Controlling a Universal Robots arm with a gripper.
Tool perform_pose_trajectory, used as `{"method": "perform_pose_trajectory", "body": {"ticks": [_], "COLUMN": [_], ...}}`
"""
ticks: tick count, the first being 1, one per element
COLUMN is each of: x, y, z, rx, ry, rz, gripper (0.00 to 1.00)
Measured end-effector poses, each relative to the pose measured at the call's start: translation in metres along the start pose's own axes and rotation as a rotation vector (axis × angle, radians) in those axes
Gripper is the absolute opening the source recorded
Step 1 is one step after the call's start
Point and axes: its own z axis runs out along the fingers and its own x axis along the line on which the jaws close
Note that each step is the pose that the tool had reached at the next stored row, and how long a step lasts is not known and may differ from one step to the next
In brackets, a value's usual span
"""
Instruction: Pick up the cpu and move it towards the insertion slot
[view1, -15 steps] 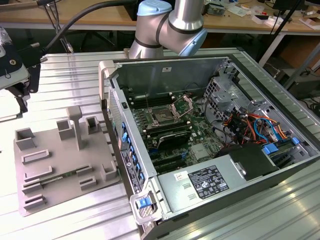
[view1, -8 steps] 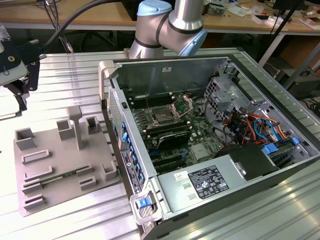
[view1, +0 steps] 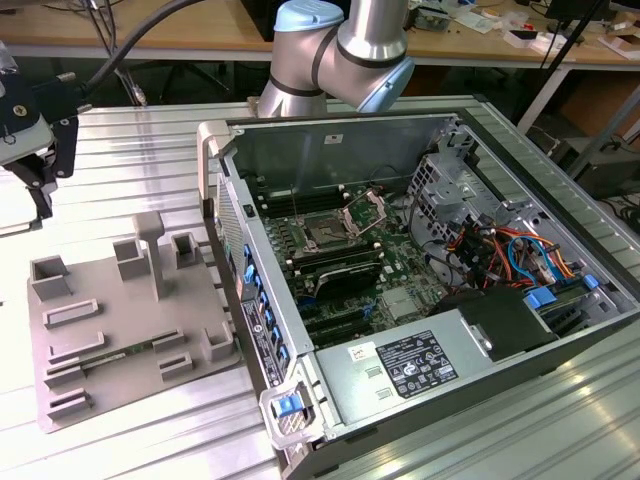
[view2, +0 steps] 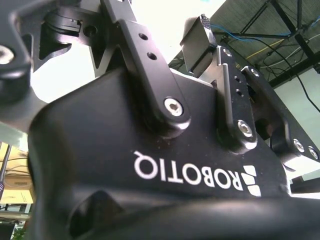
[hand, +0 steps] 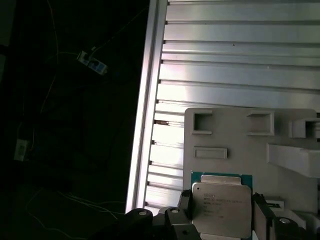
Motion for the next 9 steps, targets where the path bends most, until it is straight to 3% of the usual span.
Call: {"method": "perform_pose_trajectory", "body": {"ticks": [9], "x": [0.0], "y": [0.0003], "z": [-0.0044], "rx": [-0.0001], "ry": [0.0], "rz": [0.0], "gripper": [0.55]}}
